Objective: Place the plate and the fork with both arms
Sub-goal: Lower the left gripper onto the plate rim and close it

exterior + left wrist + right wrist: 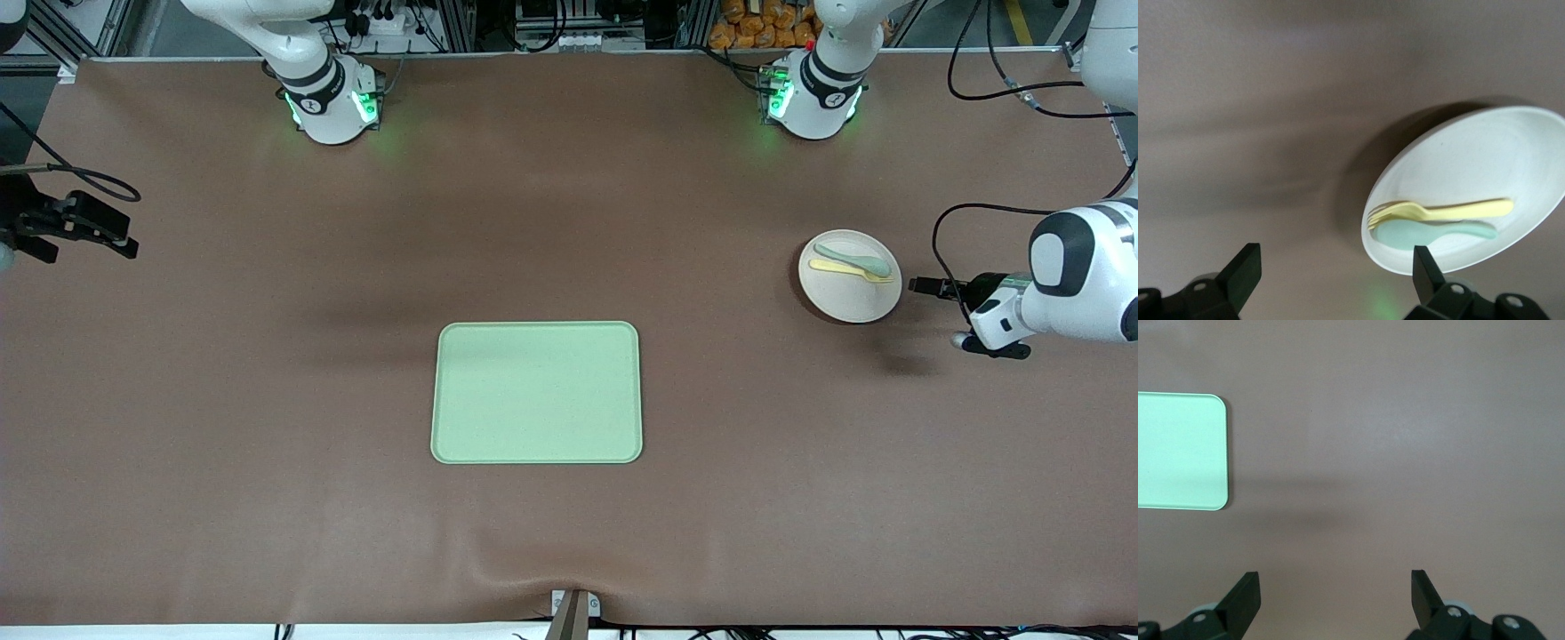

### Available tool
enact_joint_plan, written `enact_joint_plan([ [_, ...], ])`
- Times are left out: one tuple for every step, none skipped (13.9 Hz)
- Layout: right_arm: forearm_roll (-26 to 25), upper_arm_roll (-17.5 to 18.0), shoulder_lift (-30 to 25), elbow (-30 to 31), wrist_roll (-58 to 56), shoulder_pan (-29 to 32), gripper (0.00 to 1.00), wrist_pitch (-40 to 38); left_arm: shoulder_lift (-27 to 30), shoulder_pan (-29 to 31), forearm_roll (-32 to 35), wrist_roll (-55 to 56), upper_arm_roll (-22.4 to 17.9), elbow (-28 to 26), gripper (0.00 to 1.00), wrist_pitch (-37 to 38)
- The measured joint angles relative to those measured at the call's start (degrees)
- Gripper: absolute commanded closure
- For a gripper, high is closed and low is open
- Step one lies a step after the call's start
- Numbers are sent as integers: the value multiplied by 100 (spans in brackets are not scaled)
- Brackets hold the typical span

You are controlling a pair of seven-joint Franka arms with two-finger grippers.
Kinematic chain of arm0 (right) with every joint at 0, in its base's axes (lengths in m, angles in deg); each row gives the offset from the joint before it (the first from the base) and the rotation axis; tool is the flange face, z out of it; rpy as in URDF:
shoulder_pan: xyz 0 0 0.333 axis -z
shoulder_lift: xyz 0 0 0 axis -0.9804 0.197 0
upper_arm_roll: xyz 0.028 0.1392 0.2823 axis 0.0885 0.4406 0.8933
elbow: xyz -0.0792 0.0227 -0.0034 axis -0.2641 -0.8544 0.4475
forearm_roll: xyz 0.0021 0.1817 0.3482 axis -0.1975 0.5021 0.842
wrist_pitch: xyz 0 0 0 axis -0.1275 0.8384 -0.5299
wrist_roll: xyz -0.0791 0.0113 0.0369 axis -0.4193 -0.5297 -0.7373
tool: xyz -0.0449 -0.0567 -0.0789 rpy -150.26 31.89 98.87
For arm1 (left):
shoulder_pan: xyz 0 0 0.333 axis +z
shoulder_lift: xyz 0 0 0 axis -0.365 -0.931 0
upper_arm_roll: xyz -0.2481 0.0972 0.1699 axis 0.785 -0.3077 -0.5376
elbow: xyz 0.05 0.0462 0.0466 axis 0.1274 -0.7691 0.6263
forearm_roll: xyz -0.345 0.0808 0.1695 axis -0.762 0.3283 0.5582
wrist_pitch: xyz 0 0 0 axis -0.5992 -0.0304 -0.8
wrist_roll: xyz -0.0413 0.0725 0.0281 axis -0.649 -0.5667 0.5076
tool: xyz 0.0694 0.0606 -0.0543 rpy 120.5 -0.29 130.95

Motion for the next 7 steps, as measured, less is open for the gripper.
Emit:
enact_joint_plan([
  [0,0,0,0,0,0,0,0,13,-4,0,-57,10,-45,0,-1],
  [0,0,0,0,0,0,0,0,18,-9,0,-73,26,-88,0,-2],
  [0,0,0,0,0,0,0,0,19,-10,0,-75,34,-129,0,-7],
  [0,0,0,0,0,0,0,0,19,-1,-8,-75,31,-163,0,-18],
  [0,0,0,0,0,0,0,0,19,27,-39,-69,25,-181,0,-28],
  [0,0,0,0,0,0,0,0,25,77,-102,-43,20,-191,0,-32],
  [0,-1,0,0,0,0,0,0,46,136,-192,6,15,-219,0,-33],
])
